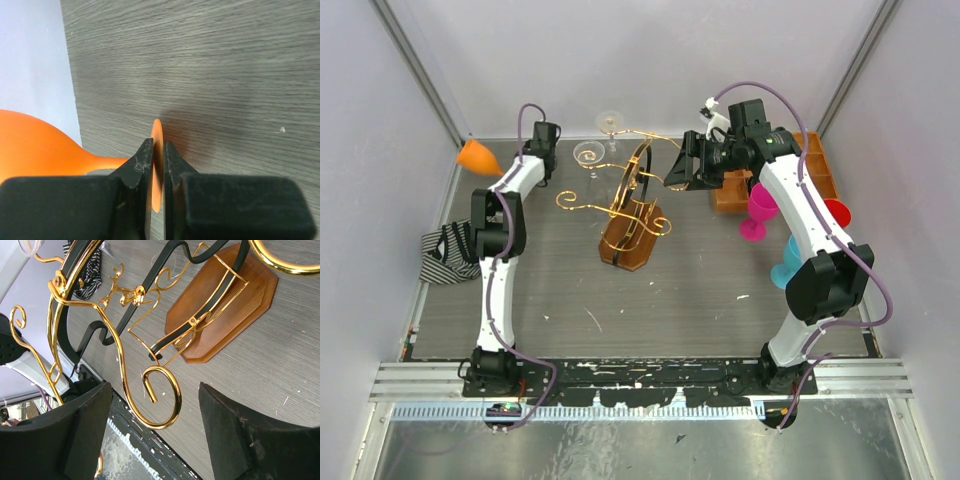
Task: Take the wine glass off the wine glass rack
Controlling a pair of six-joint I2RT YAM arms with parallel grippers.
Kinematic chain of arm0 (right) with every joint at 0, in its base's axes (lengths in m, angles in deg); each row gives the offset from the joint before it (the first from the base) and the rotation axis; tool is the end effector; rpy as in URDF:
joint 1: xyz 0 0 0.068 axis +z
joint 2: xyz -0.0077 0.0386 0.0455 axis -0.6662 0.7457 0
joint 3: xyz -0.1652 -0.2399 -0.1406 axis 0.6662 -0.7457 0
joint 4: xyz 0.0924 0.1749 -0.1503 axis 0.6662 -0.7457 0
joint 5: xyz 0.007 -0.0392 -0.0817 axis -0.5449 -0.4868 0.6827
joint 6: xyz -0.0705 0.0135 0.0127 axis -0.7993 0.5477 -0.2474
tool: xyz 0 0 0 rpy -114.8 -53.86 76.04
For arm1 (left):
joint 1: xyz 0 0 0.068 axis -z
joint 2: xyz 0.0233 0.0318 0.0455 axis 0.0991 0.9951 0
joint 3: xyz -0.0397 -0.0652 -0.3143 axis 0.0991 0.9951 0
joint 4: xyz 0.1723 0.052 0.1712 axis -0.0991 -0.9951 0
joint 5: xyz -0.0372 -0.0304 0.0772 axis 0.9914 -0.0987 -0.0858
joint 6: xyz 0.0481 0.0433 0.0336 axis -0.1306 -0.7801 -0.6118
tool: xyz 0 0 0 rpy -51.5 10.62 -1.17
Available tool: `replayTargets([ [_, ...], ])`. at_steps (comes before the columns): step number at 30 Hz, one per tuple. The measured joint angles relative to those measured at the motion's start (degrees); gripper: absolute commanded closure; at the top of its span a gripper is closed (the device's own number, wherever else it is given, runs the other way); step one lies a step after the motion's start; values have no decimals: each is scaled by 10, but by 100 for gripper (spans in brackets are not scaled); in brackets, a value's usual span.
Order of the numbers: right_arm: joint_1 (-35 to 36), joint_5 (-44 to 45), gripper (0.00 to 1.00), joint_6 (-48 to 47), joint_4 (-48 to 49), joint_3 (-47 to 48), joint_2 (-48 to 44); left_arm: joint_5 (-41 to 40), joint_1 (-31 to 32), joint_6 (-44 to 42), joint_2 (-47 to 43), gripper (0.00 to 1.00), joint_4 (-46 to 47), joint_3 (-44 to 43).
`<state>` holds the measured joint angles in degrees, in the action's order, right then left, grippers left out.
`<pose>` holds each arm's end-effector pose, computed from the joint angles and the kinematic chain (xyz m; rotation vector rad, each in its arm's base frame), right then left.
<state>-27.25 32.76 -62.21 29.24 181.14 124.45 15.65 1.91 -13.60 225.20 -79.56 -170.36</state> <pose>0.3534 0.1297 0.4094 -0.2769 2.4011 1.0344 0.5817 -0.0412 0.1810 0.3018 2.3695 0.8772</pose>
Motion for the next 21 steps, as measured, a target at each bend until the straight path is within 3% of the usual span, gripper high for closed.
replayTargets([
  [4, 0, -1, 25, 0, 0, 0, 0, 10, 1, 2, 4, 84, -16, -4],
  [8, 0, -1, 25, -1, 0, 1, 1, -9, 4, 1, 19, 100, -22, -21],
  [21, 0, -2, 25, -3, -2, 3, 3, -162, 26, -21, 56, 100, -10, -25],
])
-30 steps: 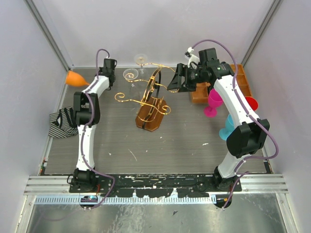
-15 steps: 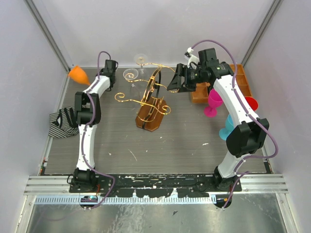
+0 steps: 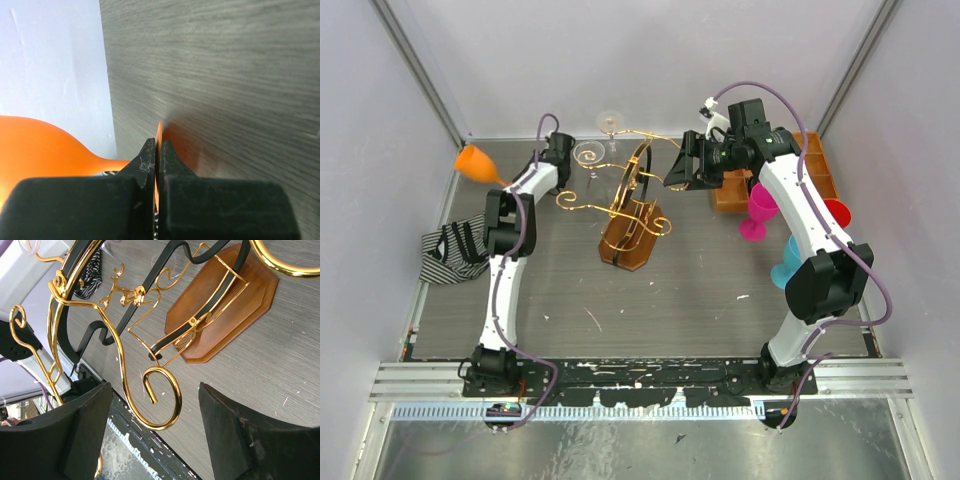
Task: Take the wine glass off the wine glass rack
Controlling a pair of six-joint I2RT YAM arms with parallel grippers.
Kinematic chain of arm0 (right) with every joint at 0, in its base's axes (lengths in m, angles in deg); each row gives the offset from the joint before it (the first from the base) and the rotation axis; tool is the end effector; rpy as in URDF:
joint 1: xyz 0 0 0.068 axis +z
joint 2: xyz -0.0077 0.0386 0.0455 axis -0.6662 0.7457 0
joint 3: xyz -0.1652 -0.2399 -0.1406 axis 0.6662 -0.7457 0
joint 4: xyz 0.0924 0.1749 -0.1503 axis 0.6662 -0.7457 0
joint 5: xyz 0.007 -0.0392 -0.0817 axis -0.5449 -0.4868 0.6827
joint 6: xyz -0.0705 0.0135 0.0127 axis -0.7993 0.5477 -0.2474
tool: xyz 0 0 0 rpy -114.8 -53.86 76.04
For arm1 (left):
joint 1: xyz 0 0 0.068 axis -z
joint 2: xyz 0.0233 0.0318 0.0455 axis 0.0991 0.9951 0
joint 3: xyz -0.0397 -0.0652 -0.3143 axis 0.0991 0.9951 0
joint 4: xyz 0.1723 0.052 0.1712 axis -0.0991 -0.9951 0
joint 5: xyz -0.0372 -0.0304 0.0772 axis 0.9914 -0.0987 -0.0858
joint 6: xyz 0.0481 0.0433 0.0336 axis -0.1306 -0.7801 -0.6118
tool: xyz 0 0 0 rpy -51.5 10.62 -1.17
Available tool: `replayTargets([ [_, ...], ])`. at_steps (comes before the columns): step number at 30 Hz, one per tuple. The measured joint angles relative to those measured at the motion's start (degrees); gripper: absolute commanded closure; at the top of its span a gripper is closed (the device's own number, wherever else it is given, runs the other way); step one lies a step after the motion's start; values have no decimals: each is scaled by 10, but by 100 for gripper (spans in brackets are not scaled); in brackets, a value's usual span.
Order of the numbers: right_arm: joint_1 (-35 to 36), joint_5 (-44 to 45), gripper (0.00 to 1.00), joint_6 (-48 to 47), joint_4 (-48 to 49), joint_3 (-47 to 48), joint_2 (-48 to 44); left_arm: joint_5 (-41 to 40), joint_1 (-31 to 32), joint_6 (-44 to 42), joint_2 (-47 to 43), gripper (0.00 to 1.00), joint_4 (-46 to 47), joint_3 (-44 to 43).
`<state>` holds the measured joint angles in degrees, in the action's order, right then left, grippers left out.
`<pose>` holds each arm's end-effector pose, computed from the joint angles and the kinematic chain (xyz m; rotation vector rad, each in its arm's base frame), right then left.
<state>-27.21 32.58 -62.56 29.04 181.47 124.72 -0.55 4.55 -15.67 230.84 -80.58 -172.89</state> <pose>0.3543 0.1304 0.4093 -0.2856 2.4008 1.0359 0.5832 -0.0563 0.1473 0.3007 2.3498 1.2352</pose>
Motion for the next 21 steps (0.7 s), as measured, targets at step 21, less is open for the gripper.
replayTargets([
  [21, 4, -5, 25, -4, 0, 0, 0, -137, 22, 59, -1, 82, -66, 93],
])
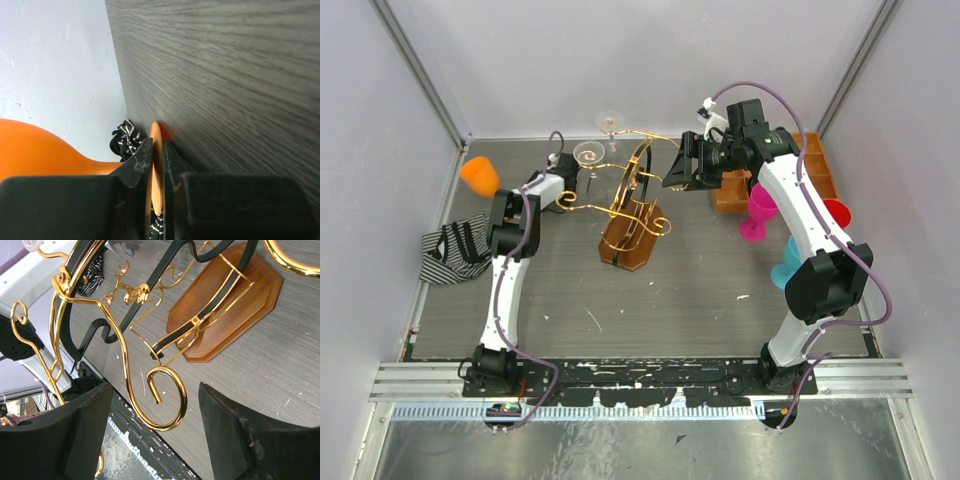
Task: Take the wine glass off the wine glass rack
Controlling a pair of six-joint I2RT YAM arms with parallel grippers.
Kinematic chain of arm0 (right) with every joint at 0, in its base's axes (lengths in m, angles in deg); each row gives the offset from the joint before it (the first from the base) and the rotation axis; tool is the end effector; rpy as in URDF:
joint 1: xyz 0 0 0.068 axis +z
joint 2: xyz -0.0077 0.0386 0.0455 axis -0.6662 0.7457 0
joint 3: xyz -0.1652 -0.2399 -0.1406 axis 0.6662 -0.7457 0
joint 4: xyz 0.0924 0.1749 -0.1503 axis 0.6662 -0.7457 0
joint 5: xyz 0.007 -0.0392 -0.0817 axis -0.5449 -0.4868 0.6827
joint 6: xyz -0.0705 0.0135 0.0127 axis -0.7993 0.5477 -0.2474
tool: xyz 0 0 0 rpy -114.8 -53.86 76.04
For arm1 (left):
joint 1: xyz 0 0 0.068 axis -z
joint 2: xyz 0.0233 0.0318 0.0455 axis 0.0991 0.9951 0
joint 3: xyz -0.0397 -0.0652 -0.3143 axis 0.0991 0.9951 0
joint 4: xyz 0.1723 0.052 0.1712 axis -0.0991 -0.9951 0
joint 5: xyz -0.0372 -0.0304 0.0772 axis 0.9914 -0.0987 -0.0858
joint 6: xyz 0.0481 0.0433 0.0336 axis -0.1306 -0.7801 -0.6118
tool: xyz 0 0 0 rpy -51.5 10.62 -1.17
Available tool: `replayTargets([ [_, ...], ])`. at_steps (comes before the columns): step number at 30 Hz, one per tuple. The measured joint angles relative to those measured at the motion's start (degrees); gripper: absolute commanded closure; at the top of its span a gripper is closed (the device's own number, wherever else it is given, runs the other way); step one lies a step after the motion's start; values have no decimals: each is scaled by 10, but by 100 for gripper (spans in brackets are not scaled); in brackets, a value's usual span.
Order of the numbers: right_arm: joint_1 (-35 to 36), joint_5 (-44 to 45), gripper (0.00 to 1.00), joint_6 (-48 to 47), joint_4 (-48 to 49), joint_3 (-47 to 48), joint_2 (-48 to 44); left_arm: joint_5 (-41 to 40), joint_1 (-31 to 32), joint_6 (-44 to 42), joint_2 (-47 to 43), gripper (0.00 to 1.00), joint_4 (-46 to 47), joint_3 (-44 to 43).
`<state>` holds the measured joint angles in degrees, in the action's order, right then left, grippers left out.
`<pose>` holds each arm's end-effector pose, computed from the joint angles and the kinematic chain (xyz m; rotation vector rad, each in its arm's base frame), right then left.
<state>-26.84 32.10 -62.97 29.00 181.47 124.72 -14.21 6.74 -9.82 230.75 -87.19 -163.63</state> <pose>0.3531 0.1330 0.4095 -0.3059 2.3977 1.0458 0.5408 -0.0623 0.1082 0.3321 2.3880 1.5806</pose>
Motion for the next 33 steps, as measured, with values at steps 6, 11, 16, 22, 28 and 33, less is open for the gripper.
replayTargets([
  [6, 0, -2, 25, 0, 0, 0, 0, 26, -4, 18, -6, 77, -12, 1],
  [11, 0, -2, 25, -1, 0, 0, 0, 50, -7, 23, -15, 71, -18, 0],
  [16, 0, -2, 25, -2, 0, 0, 0, 77, -10, 30, -27, 62, -21, 0],
  [22, 0, -2, 25, -4, -2, 0, 0, 96, -10, 37, -38, 55, -23, 0],
  [28, 0, -2, 25, -5, -2, 0, 0, 99, -10, 36, -38, 55, -26, -2],
  [33, 1, -2, 25, -5, -2, 0, 0, 107, -10, 36, -38, 54, -30, -8],
])
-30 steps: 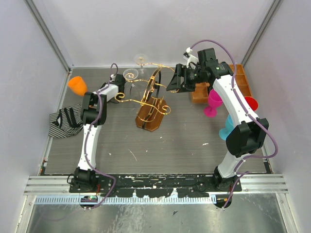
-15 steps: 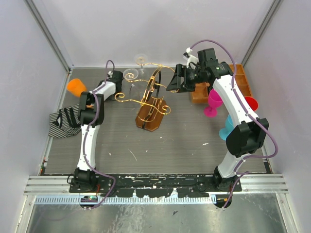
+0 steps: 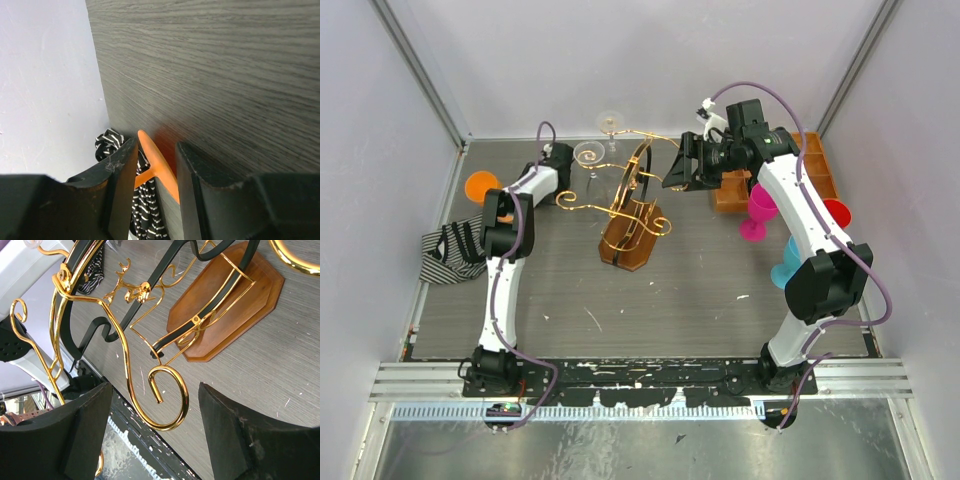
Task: Take the wine glass off the wine glass rack
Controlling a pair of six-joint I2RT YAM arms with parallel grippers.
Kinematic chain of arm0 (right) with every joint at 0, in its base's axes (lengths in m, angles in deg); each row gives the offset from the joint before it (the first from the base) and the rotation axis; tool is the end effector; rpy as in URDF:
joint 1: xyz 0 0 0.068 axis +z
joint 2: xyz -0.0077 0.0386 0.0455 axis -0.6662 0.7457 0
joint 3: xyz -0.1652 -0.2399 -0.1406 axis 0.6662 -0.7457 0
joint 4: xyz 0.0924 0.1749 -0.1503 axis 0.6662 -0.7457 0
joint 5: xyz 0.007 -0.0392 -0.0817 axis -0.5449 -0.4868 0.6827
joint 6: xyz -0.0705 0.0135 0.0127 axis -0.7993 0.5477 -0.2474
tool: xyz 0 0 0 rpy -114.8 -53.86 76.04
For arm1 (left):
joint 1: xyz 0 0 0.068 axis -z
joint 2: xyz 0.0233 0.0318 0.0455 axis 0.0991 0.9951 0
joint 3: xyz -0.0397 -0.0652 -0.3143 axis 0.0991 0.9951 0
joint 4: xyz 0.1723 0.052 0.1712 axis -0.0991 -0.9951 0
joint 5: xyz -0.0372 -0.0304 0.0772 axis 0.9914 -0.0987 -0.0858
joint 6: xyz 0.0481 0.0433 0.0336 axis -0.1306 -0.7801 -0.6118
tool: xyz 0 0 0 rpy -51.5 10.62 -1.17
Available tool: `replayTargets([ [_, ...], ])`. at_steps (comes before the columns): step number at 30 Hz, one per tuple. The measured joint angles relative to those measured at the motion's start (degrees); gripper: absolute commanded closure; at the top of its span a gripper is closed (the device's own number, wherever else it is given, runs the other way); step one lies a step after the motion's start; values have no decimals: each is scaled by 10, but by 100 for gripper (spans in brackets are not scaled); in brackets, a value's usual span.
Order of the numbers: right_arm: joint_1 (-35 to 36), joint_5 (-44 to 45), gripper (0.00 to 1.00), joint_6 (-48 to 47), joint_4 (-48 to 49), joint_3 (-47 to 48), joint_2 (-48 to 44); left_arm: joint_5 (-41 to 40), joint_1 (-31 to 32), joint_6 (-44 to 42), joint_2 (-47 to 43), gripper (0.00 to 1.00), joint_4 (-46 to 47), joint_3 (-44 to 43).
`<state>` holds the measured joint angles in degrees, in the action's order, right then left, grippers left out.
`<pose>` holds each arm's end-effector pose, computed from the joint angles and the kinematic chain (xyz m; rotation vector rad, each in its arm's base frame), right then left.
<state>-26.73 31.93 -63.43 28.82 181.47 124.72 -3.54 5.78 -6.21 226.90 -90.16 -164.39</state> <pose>0.3525 0.1337 0.4093 -0.3180 2.3973 1.0469 0.5411 -0.0587 0.1356 0.2811 2.4708 1.3137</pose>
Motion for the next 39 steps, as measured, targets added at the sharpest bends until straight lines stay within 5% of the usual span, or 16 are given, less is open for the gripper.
replayTargets([
  [19, 4, 0, 25, -2, 0, 0, 0, 51, 2, -5, 23, 37, -12, -85],
  [30, 6, 0, 25, -2, -2, 0, 13, 228, -11, 33, 28, 16, -15, -169],
  [39, 6, 7, 25, -4, -6, 4, 18, 408, -21, 104, 24, 13, -39, -242],
])
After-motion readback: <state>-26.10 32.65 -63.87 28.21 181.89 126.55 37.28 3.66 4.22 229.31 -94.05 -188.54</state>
